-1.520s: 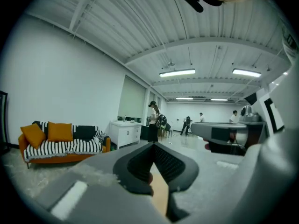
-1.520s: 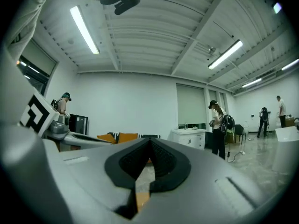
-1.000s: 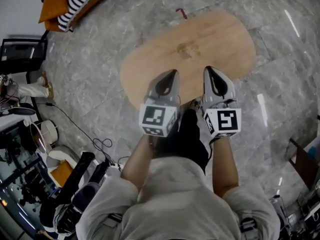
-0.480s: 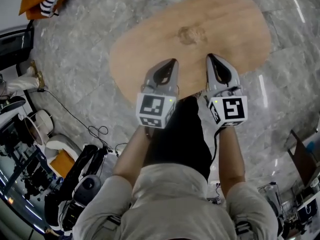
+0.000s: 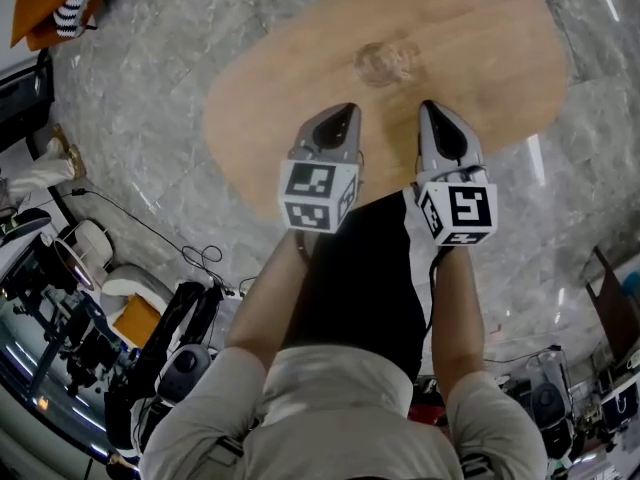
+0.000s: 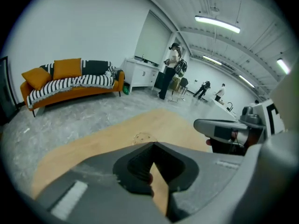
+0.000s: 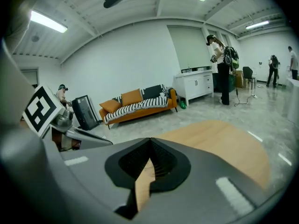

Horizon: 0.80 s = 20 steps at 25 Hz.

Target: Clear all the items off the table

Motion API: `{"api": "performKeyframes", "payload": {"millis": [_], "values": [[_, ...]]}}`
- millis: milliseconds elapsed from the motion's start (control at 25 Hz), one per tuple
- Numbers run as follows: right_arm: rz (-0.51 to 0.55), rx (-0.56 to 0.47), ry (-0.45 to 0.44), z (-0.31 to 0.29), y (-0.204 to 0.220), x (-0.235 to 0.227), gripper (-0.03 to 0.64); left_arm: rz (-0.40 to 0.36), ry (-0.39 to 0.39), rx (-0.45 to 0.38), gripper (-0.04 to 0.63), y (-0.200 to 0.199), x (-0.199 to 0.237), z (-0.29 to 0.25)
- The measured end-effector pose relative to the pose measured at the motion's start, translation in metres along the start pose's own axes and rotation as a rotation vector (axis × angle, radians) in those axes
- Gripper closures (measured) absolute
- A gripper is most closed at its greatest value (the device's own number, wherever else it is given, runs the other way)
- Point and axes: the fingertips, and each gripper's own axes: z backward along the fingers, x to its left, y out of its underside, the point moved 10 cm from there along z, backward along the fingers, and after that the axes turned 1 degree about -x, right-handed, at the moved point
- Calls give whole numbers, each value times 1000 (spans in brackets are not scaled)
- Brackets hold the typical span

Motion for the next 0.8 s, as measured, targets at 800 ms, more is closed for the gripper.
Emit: {"api": "performKeyframes", "payload": {"millis": [800], "values": [[-136,88,69,-53,30,-25,611,129,-101,298,457,12,59,-99]]}}
